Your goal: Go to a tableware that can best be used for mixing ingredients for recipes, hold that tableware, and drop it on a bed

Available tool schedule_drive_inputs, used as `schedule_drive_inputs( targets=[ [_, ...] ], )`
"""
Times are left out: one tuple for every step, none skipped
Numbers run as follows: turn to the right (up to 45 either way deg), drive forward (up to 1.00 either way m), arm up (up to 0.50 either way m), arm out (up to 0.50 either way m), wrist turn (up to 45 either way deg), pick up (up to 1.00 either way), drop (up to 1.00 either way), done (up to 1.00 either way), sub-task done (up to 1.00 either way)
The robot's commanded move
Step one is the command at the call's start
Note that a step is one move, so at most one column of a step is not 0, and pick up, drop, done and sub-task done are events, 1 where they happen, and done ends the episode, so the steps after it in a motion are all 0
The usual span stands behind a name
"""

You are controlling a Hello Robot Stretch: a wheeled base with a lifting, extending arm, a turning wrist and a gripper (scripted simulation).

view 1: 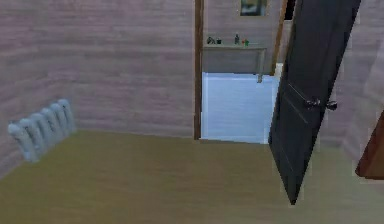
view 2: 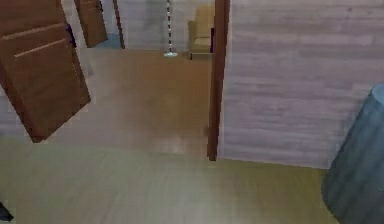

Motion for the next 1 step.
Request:
schedule_drive_inputs(
  targets=[
    [6.0, 0.0, 0.0, 0.0, 0.0, 0.0, 0.0, 0.0, 0.0]
  ],
)
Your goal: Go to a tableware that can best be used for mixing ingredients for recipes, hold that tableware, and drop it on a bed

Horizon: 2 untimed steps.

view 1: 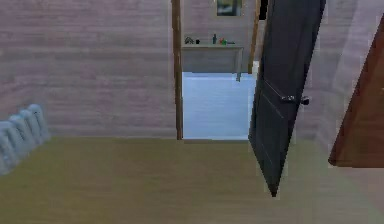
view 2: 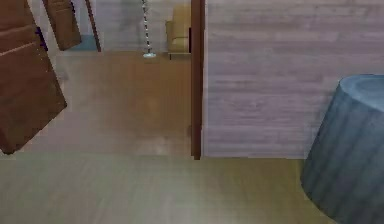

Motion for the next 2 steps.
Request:
schedule_drive_inputs(
  targets=[
    [0.0, 1.0, 0.0, 0.0, 0.0, 0.0, 0.0, 0.0, 0.0],
    [3.0, 0.0, 0.0, 0.0, 0.0, 0.0, 0.0, 0.0, 0.0]
  ],
)
